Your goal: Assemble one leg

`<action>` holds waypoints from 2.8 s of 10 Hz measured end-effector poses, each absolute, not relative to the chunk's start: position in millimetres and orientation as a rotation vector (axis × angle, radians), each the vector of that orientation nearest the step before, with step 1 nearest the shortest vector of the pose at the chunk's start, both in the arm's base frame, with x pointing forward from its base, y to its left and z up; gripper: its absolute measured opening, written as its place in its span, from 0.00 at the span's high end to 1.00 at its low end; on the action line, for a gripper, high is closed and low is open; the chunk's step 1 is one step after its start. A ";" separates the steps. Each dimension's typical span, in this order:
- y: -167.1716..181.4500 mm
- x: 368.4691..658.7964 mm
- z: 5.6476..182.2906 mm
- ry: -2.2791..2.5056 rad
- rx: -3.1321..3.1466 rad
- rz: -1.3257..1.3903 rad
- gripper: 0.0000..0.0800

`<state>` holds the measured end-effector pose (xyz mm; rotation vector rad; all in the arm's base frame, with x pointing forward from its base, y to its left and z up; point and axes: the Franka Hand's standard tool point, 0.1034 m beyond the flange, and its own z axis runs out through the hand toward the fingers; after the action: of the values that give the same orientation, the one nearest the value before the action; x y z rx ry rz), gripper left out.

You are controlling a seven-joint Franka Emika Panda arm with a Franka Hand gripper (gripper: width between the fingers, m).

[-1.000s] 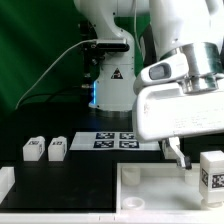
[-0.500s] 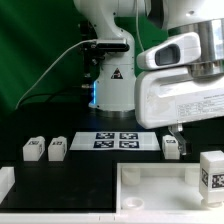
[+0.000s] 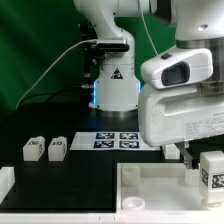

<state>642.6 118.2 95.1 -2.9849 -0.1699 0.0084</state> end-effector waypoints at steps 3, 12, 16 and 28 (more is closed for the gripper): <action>116.6 640.4 88.7 -0.176 -2.988 -0.023 0.35; 111.6 642.4 87.8 0.159 -2.974 -0.068 0.63; 98.8 639.4 85.6 0.981 -2.753 -0.089 0.63; 106.0 625.3 86.0 1.256 -2.589 -0.156 0.26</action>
Offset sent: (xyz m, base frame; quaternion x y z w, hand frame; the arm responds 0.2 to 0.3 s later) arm 0.0000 0.0000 0.0000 0.0000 0.0000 0.0000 1.0000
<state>625.3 106.0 86.0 -2.5887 1.2557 -0.1560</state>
